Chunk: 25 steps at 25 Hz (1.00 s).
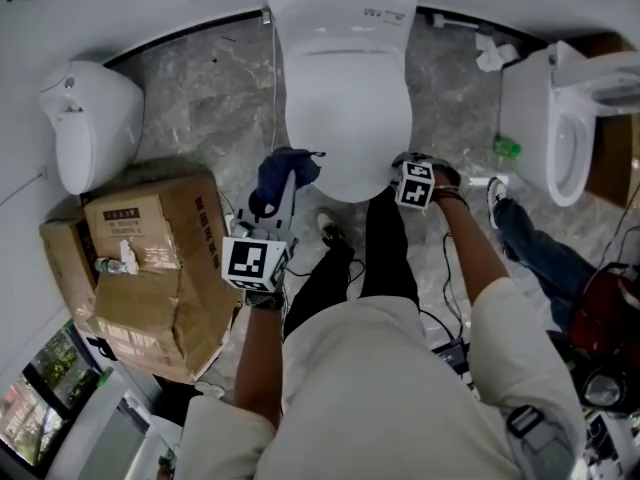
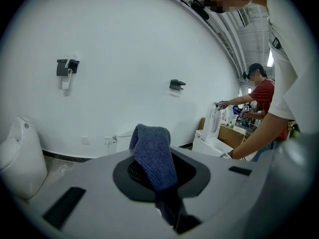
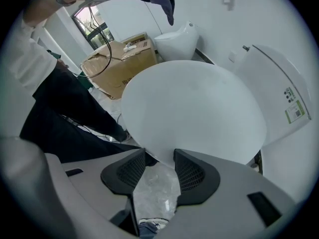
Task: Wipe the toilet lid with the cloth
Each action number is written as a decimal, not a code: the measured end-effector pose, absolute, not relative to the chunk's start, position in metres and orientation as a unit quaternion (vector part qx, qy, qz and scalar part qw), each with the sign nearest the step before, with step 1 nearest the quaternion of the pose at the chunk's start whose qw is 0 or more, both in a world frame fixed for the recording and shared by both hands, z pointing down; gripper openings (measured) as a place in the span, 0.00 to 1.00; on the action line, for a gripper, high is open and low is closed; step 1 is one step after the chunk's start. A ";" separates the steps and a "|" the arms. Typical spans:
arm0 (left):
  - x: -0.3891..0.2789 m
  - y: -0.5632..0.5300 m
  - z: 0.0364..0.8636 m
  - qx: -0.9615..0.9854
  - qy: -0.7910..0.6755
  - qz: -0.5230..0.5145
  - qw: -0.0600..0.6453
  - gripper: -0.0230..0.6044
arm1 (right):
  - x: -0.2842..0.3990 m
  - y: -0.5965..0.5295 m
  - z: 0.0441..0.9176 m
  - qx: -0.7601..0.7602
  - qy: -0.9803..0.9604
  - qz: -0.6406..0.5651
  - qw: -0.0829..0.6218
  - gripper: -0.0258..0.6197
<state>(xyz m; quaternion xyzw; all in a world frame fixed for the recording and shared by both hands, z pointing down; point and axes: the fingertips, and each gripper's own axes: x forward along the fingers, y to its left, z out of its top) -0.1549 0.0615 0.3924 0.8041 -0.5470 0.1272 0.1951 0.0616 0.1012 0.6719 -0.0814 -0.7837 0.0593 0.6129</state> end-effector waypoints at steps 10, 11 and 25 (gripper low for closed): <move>-0.162 0.047 0.428 0.791 -0.556 0.142 0.212 0.11 | 0.061 0.107 0.716 -0.027 -0.794 0.118 0.595 0.27; -0.163 0.046 0.433 0.791 -0.555 0.146 0.213 0.11 | 0.060 0.108 0.720 -0.022 -0.793 0.118 0.597 0.26; -0.162 0.023 0.486 0.787 -0.541 0.176 0.239 0.11 | 0.061 0.121 0.766 -0.002 -0.766 0.149 0.625 0.26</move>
